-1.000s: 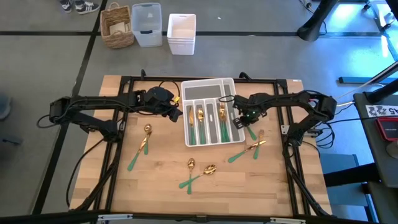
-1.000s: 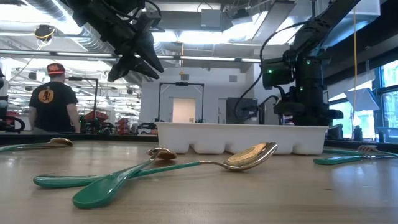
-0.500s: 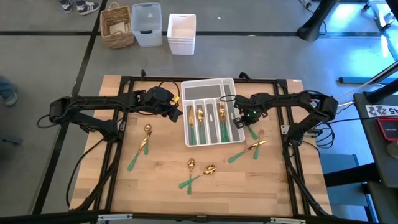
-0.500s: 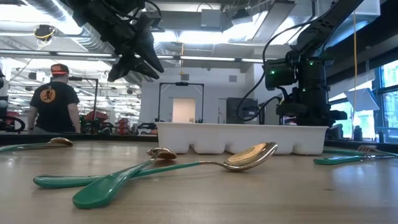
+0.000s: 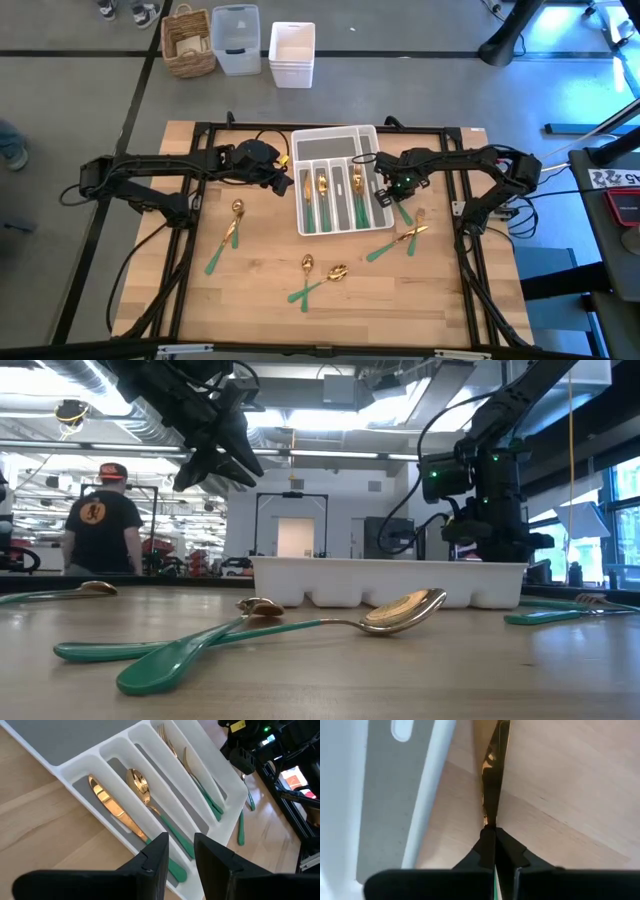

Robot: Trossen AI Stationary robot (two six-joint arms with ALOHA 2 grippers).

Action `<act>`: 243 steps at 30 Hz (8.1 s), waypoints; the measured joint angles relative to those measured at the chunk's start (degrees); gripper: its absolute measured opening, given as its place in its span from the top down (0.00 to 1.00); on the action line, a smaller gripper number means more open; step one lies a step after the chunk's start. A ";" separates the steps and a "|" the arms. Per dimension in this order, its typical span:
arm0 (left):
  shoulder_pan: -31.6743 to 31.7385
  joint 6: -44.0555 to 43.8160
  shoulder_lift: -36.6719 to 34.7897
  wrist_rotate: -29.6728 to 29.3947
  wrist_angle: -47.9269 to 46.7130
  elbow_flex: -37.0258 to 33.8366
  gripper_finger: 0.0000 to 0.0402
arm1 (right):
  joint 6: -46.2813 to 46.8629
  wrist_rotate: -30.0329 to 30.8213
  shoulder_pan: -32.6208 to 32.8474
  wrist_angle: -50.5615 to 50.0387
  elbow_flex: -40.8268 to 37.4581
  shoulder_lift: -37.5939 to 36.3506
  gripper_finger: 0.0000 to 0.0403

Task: Sort silverware
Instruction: Put the top right knife into the silverware organizer, then put the top left spoon into the silverware organizer

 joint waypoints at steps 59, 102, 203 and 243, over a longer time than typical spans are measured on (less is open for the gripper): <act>0.00 -0.02 0.00 -0.01 0.01 0.00 0.79 | 0.18 0.45 0.02 0.20 0.17 -0.17 0.72; 0.01 -0.02 0.00 0.00 -0.01 0.00 0.79 | 1.73 -2.09 -0.05 5.46 -4.37 -0.39 0.93; -0.01 0.44 -2.26 0.00 -0.04 0.00 0.79 | -1.38 -1.40 0.02 -7.32 1.21 -1.48 0.99; -3.55 -25.13 -14.99 5.18 -42.50 -10.59 0.79 | -11.52 -9.72 0.04 -10.94 19.87 -16.83 0.99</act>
